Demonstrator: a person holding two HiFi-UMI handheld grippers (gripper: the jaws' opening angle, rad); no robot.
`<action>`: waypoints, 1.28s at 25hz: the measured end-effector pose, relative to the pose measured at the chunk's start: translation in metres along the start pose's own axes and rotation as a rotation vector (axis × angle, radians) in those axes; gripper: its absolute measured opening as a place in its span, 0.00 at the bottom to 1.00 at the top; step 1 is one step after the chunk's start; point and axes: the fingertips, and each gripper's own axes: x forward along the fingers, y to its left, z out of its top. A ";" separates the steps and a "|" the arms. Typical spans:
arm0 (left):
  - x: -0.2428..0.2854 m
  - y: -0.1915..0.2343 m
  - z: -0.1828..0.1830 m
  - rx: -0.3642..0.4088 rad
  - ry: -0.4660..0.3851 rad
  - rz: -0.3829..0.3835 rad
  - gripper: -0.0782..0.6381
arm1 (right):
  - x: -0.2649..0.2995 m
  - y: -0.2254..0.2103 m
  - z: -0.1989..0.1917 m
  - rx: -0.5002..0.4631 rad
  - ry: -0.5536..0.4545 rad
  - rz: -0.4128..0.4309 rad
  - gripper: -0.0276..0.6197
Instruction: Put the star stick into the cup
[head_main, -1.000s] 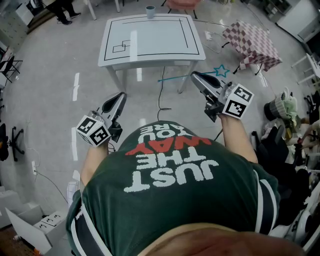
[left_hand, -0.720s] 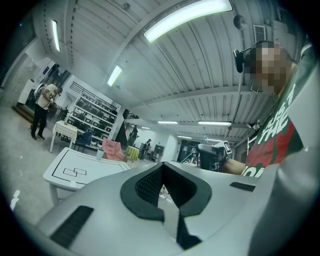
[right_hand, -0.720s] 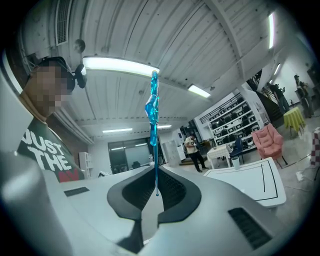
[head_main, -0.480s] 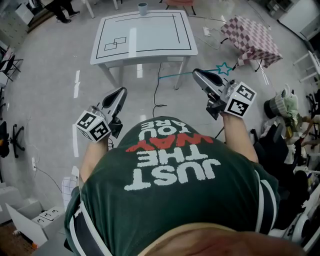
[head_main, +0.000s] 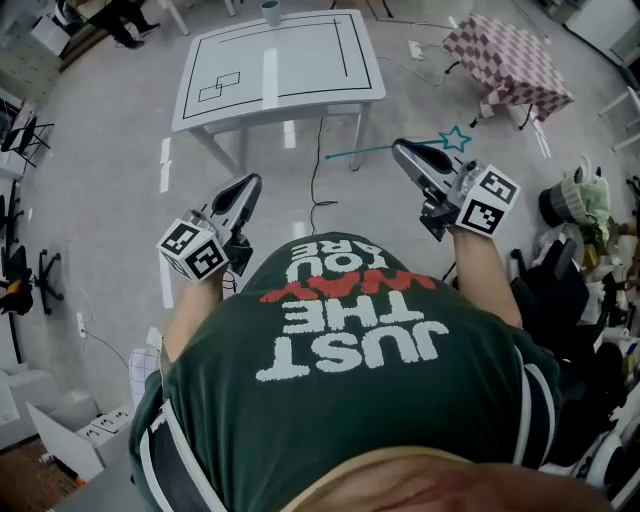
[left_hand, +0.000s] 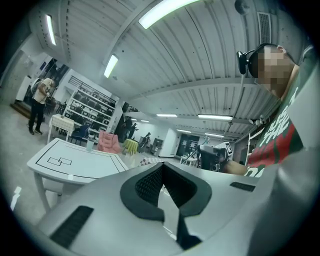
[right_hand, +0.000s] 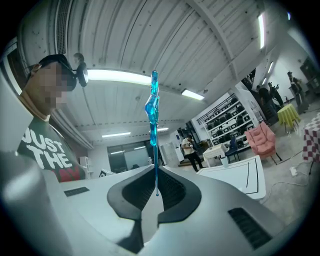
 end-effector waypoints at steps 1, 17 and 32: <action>0.003 0.001 -0.001 0.001 0.003 -0.001 0.12 | -0.001 -0.002 -0.001 0.001 0.001 -0.002 0.11; 0.051 0.152 0.012 -0.035 -0.009 -0.093 0.12 | 0.122 -0.088 -0.004 -0.026 0.052 -0.077 0.11; 0.078 0.436 0.124 0.001 0.012 -0.190 0.12 | 0.414 -0.193 0.034 -0.028 0.064 -0.133 0.11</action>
